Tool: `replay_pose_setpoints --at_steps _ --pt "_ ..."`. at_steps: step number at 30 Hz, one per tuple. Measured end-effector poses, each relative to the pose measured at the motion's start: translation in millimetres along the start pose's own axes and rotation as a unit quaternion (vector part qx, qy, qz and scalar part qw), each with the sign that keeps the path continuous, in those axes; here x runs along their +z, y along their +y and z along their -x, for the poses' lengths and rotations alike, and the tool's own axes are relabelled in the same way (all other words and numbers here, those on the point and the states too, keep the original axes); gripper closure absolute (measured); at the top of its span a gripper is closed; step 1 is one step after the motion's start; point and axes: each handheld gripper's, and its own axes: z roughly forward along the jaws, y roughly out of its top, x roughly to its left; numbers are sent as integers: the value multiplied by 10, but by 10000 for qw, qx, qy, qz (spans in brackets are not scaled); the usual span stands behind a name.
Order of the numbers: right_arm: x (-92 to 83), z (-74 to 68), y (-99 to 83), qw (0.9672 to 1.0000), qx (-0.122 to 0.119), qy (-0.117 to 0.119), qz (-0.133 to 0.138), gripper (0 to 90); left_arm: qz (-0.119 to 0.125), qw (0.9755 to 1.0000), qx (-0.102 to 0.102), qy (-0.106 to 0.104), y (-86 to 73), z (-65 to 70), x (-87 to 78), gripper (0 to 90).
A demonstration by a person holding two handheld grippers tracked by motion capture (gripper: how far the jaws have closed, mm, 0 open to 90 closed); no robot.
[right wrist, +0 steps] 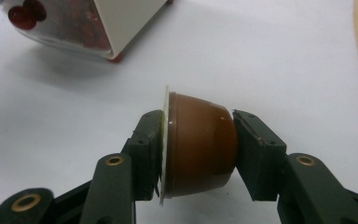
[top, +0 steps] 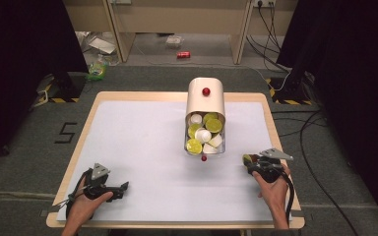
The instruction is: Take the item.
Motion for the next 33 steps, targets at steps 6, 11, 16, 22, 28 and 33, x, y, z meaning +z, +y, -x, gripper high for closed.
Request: replay_pose_setpoints --at_steps 6,11,16,22,28,33 --pt "45 -3 -25 9998 55 2 -174 405 2 10000 -2 1 0 0 0 28" --pt "30 -6 -8 9999 84 -53 -94 276 1 10000 1 2 0 0 0 28" --pt "-17 -2 17 9998 99 -148 -1 226 1 10000 0 0 0 0 0 28" --pt "-130 20 1 9994 199 -253 129 204 1 10000 0 0 0 0 0 28" --pt "-229 19 -63 9993 216 -290 133 199 2 10000 -1 1 0 1 0 28" --pt "-285 -7 -117 9993 193 -303 97 200 1 10000 0 1 0 0 0 28"
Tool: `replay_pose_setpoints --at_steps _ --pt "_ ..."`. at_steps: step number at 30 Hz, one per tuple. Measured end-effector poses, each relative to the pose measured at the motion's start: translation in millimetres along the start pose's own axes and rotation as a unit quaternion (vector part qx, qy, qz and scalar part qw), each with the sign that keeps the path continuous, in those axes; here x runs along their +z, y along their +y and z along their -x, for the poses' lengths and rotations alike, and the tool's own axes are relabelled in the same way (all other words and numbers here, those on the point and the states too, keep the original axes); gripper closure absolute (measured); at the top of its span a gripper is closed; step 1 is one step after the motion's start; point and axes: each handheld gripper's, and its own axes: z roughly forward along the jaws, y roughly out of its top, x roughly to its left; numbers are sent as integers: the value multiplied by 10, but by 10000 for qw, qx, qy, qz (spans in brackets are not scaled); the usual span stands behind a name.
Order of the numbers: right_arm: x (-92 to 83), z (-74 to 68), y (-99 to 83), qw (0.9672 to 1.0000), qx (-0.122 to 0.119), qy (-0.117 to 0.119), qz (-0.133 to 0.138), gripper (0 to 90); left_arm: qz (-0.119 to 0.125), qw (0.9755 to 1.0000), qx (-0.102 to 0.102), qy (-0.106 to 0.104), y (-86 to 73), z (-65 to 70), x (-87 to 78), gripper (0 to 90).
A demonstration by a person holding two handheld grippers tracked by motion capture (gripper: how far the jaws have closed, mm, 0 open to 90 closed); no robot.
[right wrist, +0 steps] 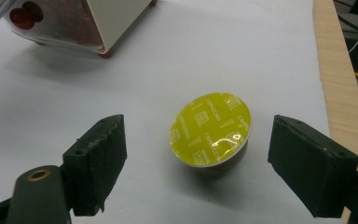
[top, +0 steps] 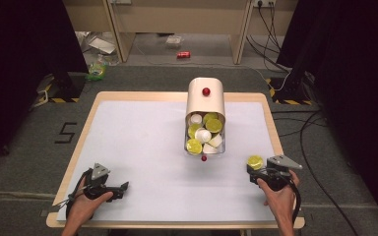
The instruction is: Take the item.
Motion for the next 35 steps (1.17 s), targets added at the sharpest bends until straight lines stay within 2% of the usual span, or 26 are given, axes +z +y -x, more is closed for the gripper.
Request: replay_pose_setpoints --at_steps 17,23,30,35 --pt "-144 -75 -165 9999 -63 46 -147 199 1 10000 -1 2 0 0 0 28" --pt "-177 -59 -219 9997 -127 34 -218 198 2 10000 -2 1 0 1 0 28" --pt "-197 -37 -290 9993 -82 24 -359 192 0 10000 1 2 0 1 0 28" --pt "-209 -16 -309 9993 -64 1 -357 189 1 10000 -1 2 0 0 0 28"
